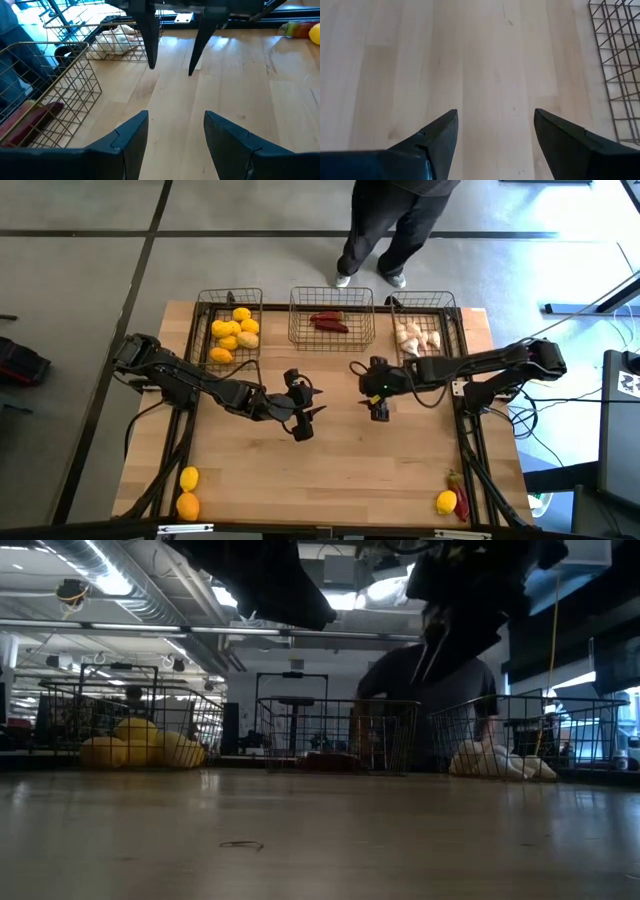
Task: Sort produce into baskets
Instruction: Put the yellow lemon into the left gold wire basket
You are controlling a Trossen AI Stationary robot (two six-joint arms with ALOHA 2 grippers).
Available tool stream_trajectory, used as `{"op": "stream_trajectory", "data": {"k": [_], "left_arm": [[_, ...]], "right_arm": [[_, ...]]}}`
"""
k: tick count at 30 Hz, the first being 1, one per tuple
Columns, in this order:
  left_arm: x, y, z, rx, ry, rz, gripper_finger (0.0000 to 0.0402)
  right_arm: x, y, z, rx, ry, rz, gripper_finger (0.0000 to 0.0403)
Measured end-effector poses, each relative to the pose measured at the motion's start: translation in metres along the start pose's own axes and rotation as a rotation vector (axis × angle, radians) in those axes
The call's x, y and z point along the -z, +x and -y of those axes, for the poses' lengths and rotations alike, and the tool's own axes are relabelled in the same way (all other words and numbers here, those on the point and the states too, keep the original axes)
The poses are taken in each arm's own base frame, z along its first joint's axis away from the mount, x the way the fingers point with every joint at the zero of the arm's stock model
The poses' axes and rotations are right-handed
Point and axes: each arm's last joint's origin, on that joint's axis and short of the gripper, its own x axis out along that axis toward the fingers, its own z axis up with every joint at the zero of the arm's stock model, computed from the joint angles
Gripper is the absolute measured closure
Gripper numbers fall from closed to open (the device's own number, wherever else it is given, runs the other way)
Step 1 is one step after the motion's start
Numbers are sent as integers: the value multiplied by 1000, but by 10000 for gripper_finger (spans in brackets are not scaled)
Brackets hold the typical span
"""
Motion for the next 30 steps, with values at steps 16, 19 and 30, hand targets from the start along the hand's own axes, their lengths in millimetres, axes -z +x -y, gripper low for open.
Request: {"op": "stream_trajectory", "data": {"k": [16,19,30], "left_arm": [[-1,0,0,0,-10,4,213],[-8,-1,0,2,8,19,213],[-29,-19,-21,1,-7,46,199]], "right_arm": [[5,14,-1,-13,67,144,146],[8,15,-1,-13,74,135,146],[4,15,-1,-12,68,176,146]]}}
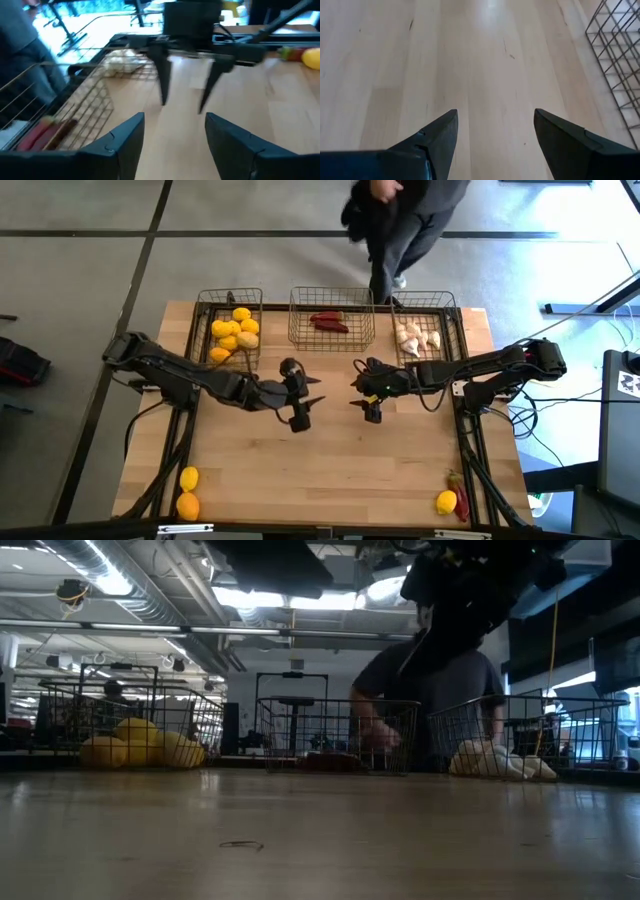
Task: Sort produce into baskets
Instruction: Put the yellow lemon into the left gold wire basket
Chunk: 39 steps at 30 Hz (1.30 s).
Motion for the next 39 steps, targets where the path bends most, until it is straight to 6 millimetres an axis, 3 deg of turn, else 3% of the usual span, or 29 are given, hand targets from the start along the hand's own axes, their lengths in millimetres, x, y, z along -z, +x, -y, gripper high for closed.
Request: {"op": "stream_trajectory", "data": {"k": [9,17,29,34,39], "left_arm": [[-3,-18,-38,-105,-110,-94,132],[4,-29,-69,-313,-125,-183,142],[35,-28,-117,-589,-176,-412,159],[30,-42,-126,-561,-230,-404,165],[18,-69,-116,-371,-269,-339,167]], "right_arm": [[0,0,0,0,-1,4,146],[0,0,0,0,19,4,146],[-1,0,0,-1,7,6,146],[-1,0,0,0,7,6,146],[-1,0,0,0,7,6,146]]}}
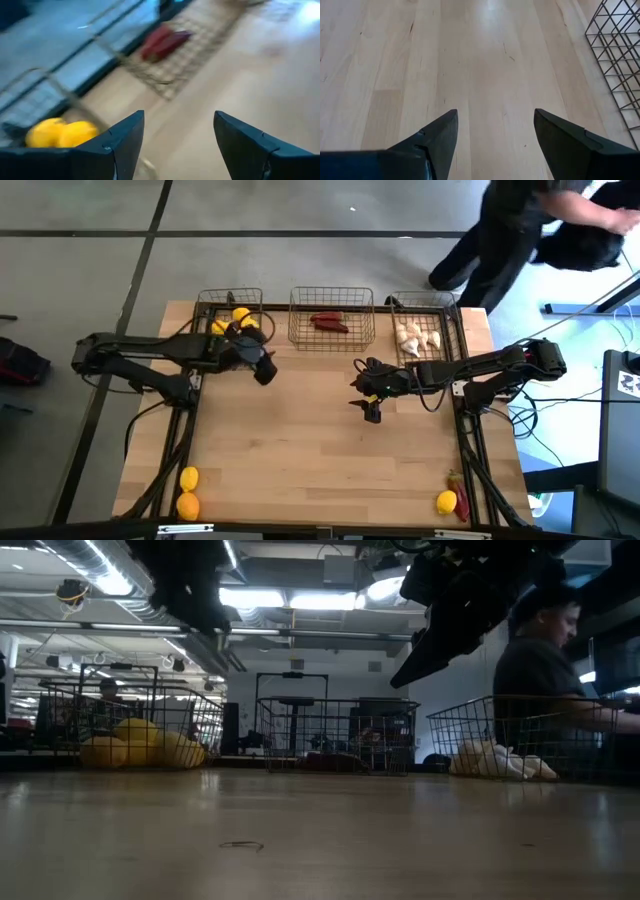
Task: Sort produce into baskets
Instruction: Put the yellow lemon into the left gold wire basket
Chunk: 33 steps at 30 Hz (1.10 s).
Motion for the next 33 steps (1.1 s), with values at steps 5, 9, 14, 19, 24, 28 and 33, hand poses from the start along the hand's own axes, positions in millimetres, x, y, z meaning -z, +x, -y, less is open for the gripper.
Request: {"op": "stream_trajectory", "data": {"k": [5,9,14,19,24,28,33], "left_arm": [[9,-31,14,276,39,-11,167],[20,-48,31,433,55,-56,167],[37,-59,55,548,30,-161,167],[58,-65,81,576,13,-266,167],[78,-69,101,593,-40,-408,167],[92,-72,112,585,-93,-509,167],[111,-75,126,547,-106,-576,167]], "right_arm": [[0,0,0,0,7,0,146],[0,0,0,0,8,0,146],[0,0,0,0,8,-1,146],[0,0,0,0,7,-1,146],[0,0,0,0,3,-3,146],[0,0,0,0,-10,-3,146],[1,0,0,1,-14,-11,146]]}}
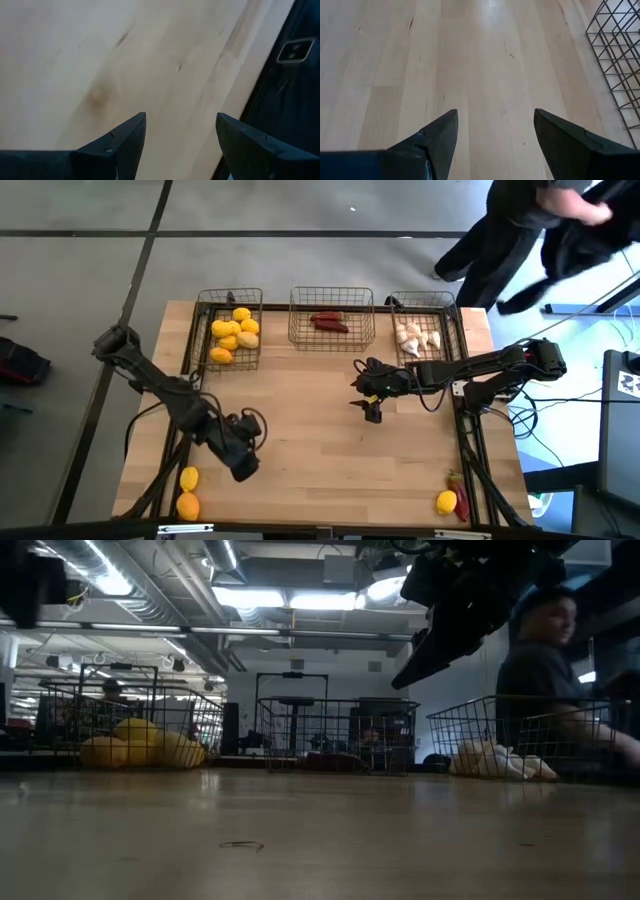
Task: Sort produce into baskets
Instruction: Put the yellow lemon into the left gold wire basket
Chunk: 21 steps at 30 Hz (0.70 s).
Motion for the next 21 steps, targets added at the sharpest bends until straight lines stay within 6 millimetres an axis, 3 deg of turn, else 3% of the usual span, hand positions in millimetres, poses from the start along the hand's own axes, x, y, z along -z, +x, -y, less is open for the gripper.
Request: {"op": "stream_trajectory", "data": {"k": [21], "left_arm": [[76,15,-2,-330,-330,-426,167]], "right_arm": [[0,0,0,0,-4,2,146]]}}
